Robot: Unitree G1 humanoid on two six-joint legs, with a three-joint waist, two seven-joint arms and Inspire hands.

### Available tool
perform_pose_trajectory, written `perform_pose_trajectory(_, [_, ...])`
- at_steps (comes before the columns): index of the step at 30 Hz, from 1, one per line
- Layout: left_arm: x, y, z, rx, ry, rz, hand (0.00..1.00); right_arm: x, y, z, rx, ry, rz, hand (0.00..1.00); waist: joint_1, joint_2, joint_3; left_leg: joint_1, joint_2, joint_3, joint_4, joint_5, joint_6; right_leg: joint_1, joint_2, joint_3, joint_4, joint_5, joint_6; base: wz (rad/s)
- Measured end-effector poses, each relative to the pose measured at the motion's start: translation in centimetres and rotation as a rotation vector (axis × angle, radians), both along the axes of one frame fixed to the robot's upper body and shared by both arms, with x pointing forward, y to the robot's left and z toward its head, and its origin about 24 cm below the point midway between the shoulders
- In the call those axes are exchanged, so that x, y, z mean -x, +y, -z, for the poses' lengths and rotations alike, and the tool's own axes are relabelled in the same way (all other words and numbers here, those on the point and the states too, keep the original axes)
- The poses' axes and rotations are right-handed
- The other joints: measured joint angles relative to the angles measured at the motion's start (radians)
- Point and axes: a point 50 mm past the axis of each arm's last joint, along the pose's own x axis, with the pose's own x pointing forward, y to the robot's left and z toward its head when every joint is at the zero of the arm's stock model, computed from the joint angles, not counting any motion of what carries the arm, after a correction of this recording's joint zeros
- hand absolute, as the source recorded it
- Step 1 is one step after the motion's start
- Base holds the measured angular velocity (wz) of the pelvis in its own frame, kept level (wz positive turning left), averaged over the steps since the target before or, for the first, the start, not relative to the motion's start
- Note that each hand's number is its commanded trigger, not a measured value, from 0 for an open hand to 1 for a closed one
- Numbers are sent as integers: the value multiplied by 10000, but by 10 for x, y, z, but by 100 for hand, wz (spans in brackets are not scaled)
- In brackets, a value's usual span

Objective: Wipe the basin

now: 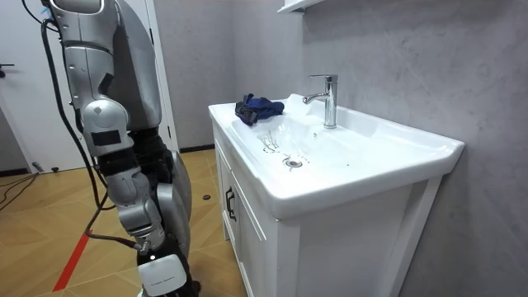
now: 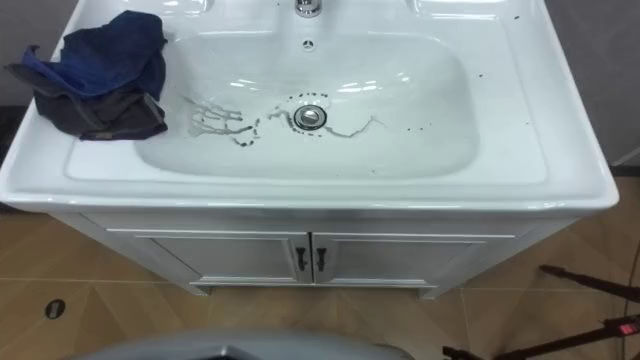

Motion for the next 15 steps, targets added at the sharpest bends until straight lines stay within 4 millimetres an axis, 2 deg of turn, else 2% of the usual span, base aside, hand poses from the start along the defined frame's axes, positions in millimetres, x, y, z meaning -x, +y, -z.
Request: perform_pose_trajectory(15, [2, 2, 0, 43, -96, -442, 0, -1, -1, 0, -1, 92, -74, 0, 53, -18, 6, -8, 10, 48, -40, 2, -2, -14, 10, 21, 4, 1, 0, 0])
